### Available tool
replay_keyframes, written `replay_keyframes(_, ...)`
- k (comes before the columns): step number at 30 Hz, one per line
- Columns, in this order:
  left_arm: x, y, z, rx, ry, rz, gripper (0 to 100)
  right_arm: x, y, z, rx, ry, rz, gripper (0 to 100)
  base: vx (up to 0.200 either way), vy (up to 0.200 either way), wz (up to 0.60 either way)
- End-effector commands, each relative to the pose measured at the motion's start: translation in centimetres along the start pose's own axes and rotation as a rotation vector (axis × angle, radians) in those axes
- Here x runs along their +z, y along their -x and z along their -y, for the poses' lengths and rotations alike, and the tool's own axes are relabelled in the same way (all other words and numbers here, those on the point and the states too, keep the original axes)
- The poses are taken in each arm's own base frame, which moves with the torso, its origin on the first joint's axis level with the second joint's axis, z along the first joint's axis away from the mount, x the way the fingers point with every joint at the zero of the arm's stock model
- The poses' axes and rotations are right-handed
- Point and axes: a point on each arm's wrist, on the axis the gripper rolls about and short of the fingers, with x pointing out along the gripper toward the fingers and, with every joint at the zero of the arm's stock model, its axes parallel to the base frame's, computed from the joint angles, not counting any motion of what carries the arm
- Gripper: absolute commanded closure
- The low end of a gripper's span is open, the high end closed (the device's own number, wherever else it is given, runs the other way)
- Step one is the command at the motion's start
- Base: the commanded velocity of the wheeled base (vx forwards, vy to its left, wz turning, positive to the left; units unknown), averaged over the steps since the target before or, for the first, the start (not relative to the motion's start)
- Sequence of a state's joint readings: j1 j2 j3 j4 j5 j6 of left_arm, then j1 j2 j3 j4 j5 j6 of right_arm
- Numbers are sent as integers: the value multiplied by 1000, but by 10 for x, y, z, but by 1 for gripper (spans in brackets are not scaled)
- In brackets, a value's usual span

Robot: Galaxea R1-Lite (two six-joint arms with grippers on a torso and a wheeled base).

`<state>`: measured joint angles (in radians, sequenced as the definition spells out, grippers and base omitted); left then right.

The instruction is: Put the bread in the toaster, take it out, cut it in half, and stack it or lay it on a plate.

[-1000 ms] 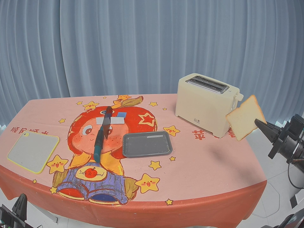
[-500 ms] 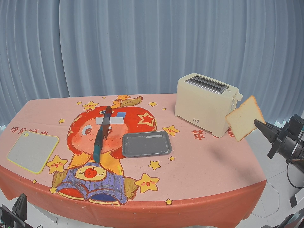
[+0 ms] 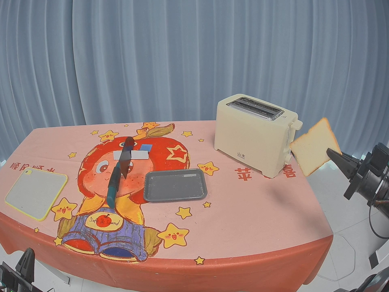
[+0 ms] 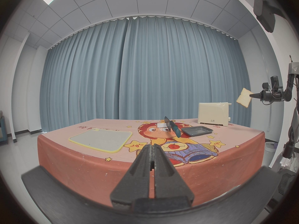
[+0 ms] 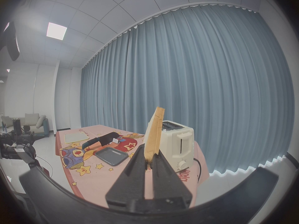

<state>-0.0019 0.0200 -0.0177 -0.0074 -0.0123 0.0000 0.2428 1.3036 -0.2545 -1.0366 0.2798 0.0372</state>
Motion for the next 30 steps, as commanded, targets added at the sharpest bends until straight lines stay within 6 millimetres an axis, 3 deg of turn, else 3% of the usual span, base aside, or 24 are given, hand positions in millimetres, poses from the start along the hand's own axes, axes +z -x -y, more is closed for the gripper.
replay_keyframes(1, -5, -1, 0, 0, 0, -17, 100, 9, -2, 5, -11, 13, 33, 100, 0, 0, 0)
replay_keyframes(10, -5, -1, 0, 0, 0, -17, 100, 28, -7, 20, 88, 74, 89, 100, 0, 0, 0)
replay_keyframes(16, -5, -1, 0, 0, 0, -17, 100, 39, -25, 29, 107, 112, 102, 100, 0, 0, 0)
replay_keyframes(30, -5, -1, 0, 0, 0, -17, 100, 55, -109, 62, 167, 193, 137, 100, 0, 0, 0)
